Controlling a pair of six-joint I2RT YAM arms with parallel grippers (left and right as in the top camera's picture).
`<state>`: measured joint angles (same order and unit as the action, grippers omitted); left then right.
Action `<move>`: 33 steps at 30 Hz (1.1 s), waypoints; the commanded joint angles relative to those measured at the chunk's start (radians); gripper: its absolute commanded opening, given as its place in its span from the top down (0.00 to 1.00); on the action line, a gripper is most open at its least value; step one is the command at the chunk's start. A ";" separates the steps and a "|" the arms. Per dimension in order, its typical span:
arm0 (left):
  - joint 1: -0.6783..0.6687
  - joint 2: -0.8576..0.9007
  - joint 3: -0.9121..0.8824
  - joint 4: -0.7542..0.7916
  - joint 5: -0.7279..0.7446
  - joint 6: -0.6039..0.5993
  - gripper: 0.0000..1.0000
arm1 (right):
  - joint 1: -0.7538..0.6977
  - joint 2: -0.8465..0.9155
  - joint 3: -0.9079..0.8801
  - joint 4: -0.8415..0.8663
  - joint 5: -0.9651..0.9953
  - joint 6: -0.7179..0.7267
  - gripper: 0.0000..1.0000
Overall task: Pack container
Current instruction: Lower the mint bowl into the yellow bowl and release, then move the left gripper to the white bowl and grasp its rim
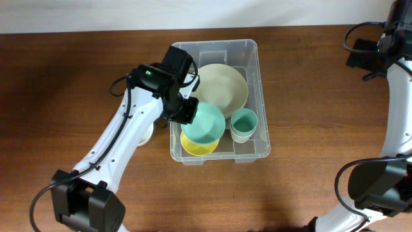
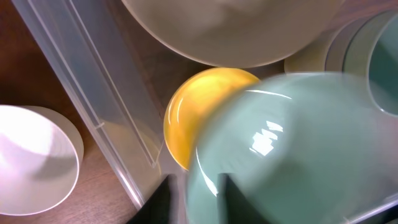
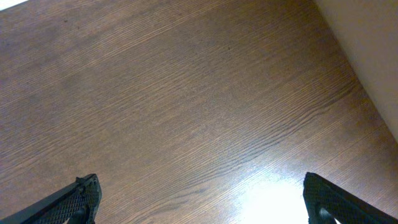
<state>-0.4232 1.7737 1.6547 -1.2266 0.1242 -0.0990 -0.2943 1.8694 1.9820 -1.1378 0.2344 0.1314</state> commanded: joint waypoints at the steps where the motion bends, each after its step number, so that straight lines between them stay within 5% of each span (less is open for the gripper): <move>1: 0.009 -0.006 -0.004 0.008 0.002 0.002 0.58 | -0.001 0.002 0.000 0.000 -0.002 0.008 0.01; 14: 0.260 -0.069 0.034 -0.039 -0.182 -0.182 0.56 | -0.001 0.002 0.000 0.000 -0.002 0.008 0.01; 17: 0.352 -0.069 0.033 -0.087 -0.181 -0.189 0.49 | -0.001 0.002 0.000 0.000 -0.002 0.008 0.01; 20: 0.418 -0.067 0.010 -0.110 -0.180 -0.189 0.15 | -0.001 0.002 0.000 0.000 -0.002 0.008 0.01; 22: 0.449 -0.067 -0.026 -0.101 -0.172 -0.188 0.07 | -0.001 0.002 0.000 0.000 -0.002 0.008 0.01; 33: 0.526 -0.067 -0.350 0.155 -0.098 -0.204 0.05 | -0.001 0.002 0.000 0.000 -0.002 0.008 0.01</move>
<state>0.0784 1.7195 1.3666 -1.1110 -0.0158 -0.2836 -0.2943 1.8690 1.9820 -1.1374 0.2344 0.1322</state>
